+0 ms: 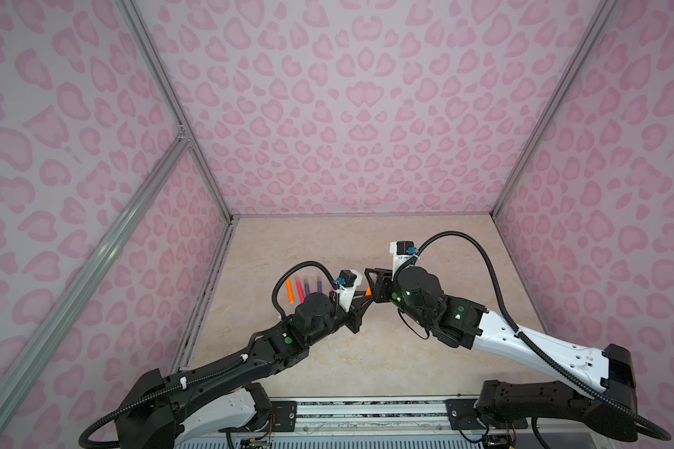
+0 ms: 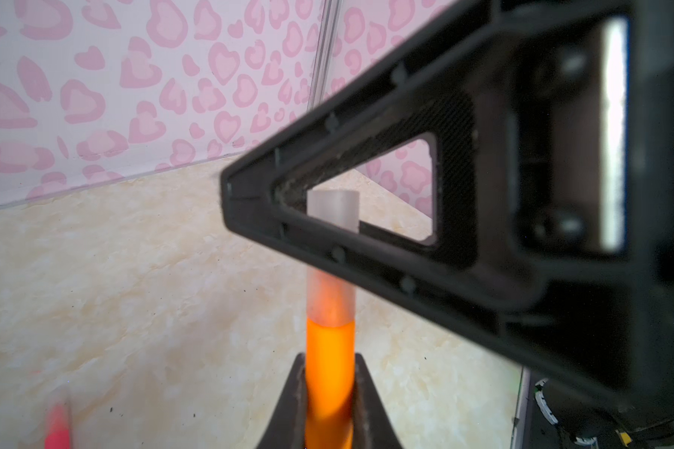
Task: Insert the pens into the pen caps
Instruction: 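Press down on the cap with the right gripper while left holds the highlighter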
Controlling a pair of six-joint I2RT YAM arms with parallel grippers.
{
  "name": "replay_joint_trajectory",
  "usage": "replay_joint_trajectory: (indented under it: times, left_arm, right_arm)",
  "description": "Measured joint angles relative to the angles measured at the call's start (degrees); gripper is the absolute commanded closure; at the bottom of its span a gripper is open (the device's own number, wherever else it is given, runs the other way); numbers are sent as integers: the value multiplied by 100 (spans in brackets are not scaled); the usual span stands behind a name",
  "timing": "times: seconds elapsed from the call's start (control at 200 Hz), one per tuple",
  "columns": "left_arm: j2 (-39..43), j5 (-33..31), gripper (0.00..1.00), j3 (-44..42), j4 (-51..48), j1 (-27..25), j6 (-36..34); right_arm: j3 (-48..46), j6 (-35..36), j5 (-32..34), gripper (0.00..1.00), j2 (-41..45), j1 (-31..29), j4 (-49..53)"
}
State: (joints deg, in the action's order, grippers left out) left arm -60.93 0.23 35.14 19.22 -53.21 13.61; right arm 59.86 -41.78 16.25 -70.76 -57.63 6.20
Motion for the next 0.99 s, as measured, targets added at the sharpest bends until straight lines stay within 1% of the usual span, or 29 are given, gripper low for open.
replay_joint_trajectory:
  times: [0.13, 0.42, 0.565, 0.68, 0.83, 0.995]
  left_arm:
    - [-2, 2, 97, 0, 0, 0, 0]
    - [-31, -2, 97, 2, 0, 0, 0]
    - [-33, -39, 97, 2, -20, 0, 7]
    - [-2, -101, 97, 2, -179, -7, 46]
    - [87, 15, 96, 2, -332, -11, 68]
    - [278, 420, 96, -35, -352, 24, 70]
  right_arm:
    - [0, 0, 0, 76, 0, 0, -9]
    - [0, -7, 2, 100, -9, 4, -35]
    - [-59, -59, -22, 100, 2, 7, -103]
    - [-332, -63, -153, 100, 83, 22, -387]
    - [-885, -66, -396, 100, 358, 22, -1071]
    - [-1534, -79, -855, 100, 704, 92, -2059]
